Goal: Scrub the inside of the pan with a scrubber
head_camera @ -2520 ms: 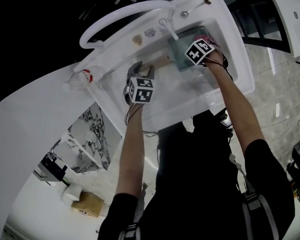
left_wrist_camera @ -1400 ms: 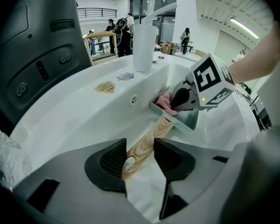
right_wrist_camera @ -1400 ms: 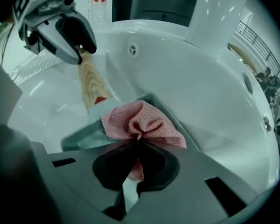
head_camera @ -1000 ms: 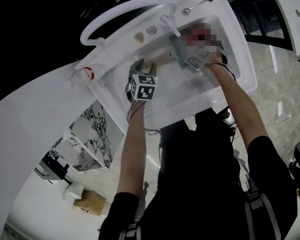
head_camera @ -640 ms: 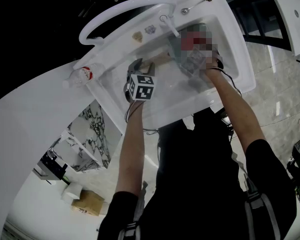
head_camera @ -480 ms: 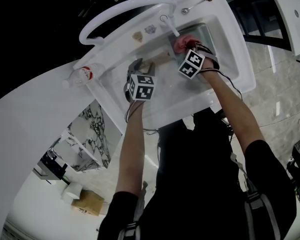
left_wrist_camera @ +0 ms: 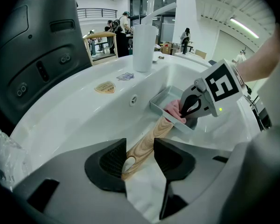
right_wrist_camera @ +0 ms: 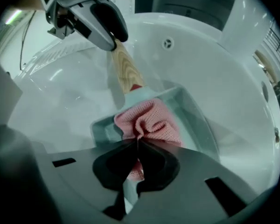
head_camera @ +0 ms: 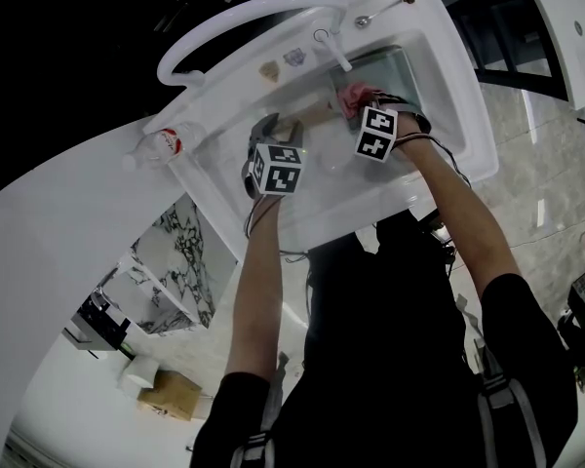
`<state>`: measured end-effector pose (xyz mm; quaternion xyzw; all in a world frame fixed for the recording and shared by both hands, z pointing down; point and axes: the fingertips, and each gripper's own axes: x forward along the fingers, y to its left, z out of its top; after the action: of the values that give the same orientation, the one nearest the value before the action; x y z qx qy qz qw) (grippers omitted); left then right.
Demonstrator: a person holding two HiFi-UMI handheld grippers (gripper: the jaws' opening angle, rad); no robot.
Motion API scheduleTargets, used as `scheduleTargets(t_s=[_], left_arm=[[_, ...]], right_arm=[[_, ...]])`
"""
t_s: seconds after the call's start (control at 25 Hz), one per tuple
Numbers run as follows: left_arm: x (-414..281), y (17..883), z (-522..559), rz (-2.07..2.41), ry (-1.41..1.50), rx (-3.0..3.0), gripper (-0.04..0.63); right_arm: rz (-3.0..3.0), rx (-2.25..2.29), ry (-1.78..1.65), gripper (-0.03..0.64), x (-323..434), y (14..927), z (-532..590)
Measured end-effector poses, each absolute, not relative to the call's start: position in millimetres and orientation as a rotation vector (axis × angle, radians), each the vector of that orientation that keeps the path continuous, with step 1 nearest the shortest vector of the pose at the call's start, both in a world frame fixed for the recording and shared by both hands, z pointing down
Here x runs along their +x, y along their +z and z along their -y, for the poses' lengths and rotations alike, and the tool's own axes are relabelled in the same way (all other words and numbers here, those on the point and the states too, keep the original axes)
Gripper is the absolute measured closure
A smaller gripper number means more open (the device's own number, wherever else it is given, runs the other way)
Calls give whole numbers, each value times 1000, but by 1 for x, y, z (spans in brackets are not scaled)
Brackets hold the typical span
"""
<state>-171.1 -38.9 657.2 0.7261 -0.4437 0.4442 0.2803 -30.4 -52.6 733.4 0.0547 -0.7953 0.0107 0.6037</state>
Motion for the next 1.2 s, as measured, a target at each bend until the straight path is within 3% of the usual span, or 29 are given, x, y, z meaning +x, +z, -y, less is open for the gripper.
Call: scheduleTargets(t_s=[0.32, 0.56, 1.2], left_arm=[[-172, 658, 39, 1192, 1191, 1941, 405], [-172, 658, 39, 1200, 1186, 1941, 405], [-170, 657, 37, 1189, 1191, 1950, 405]], right_arm=[[1568, 375, -75, 595, 33, 747, 95], [1390, 314, -20, 595, 65, 753, 83], [1704, 155, 676, 595, -33, 731, 26]])
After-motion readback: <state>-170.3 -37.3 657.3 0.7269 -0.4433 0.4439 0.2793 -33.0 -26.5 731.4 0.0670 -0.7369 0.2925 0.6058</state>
